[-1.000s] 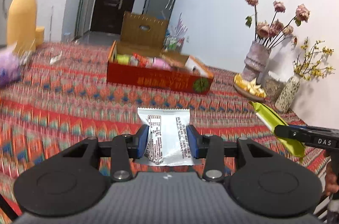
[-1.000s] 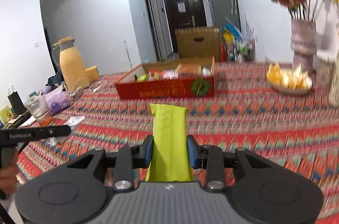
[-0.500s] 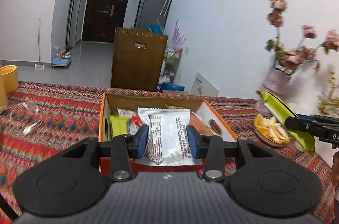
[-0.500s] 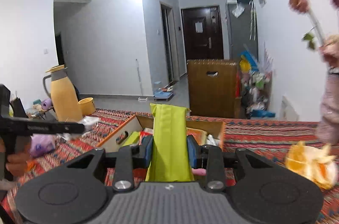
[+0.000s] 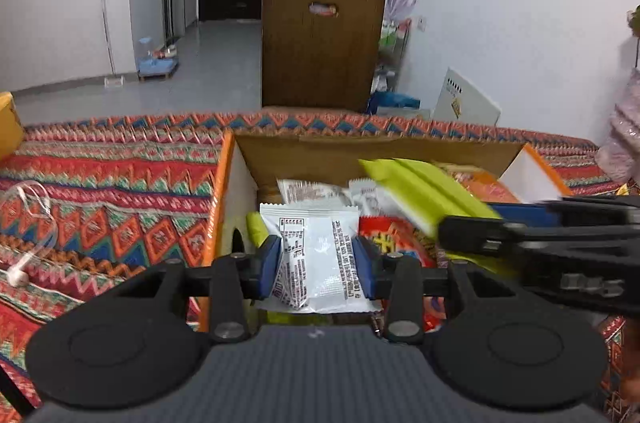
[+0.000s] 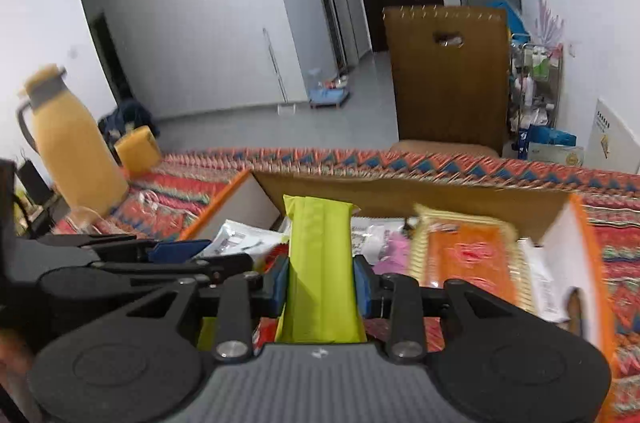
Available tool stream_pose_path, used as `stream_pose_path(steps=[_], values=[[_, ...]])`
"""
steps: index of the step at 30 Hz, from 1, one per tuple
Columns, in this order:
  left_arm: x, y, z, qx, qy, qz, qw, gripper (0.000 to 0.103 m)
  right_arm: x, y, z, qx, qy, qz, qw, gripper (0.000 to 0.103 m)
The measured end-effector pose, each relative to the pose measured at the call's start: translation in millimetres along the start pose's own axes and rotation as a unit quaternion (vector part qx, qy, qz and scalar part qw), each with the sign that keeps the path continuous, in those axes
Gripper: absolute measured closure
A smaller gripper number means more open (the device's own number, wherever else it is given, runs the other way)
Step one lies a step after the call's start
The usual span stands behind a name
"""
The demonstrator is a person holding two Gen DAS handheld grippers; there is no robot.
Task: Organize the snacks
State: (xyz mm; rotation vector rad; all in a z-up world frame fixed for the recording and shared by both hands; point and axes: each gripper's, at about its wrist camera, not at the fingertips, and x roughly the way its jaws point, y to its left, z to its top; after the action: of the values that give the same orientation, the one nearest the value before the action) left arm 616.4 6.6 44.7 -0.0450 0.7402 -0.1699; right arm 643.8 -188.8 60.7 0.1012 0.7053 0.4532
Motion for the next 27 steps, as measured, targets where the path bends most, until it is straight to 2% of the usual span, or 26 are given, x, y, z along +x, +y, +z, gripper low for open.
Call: stream_pose_path(steps=[2, 3, 5, 8, 10, 13, 17, 20, 22, 27], values=[[8.3, 1.4, -3.5, -0.003, 0.007, 0.018, 0.9998, 0.061, 20.6, 2.5, 2.3, -0.007, 0.013, -0.014, 1.000, 0.068], [9.5, 3.0, -5.3, 0.003, 0.000, 0.019, 0.9998, 0.061, 30.0, 2.6, 3.1, -0.011, 0.021, -0.023, 0.999, 0.069], [9.5, 4.4, -6.6, 0.013, -0.006, 0.013, 0.9998, 0.061, 38.8, 0.4, -0.1, -0.008, 0.021, -0.037, 0.999, 0.062], [9.6, 8.6, -3.1, 0.008, -0.004, -0.004, 1.0000, 0.058, 38.0, -5.8, -0.9, 0.007, 0.019, -0.030, 0.999, 0.055], [10.4, 10.2, -1.0, 0.001, -0.004, -0.008, 1.0000, 0.056, 35.1, -9.8, -1.3, 0.005, 0.016, -0.041, 0.999, 0.044], [9.8, 8.6, 2.3, -0.004, -0.001, -0.012, 0.9999, 0.051, 29.2, -12.4, -2.2, 0.008, 0.018, -0.039, 0.999, 0.043], [-2.2, 5.8, 5.3, -0.009, 0.003, -0.011, 0.9999, 0.041, 11.8, -9.2, -0.6, 0.004, 0.012, -0.042, 0.999, 0.042], [-21.3, -0.1, 9.4, -0.001, -0.002, -0.018, 0.9998, 0.038, -9.8, -7.9, 4.2, -0.001, 0.004, -0.046, 0.999, 0.033], [-38.5, -4.1, 12.2, 0.006, -0.011, -0.019, 0.9997, 0.032, -27.3, -5.5, 8.1, -0.005, -0.005, -0.051, 0.999, 0.027], [-85.6, -17.9, 14.6, 0.013, -0.031, -0.019, 0.9992, 0.029, -78.4, 2.5, 14.7, -0.020, -0.021, -0.066, 0.997, 0.020]])
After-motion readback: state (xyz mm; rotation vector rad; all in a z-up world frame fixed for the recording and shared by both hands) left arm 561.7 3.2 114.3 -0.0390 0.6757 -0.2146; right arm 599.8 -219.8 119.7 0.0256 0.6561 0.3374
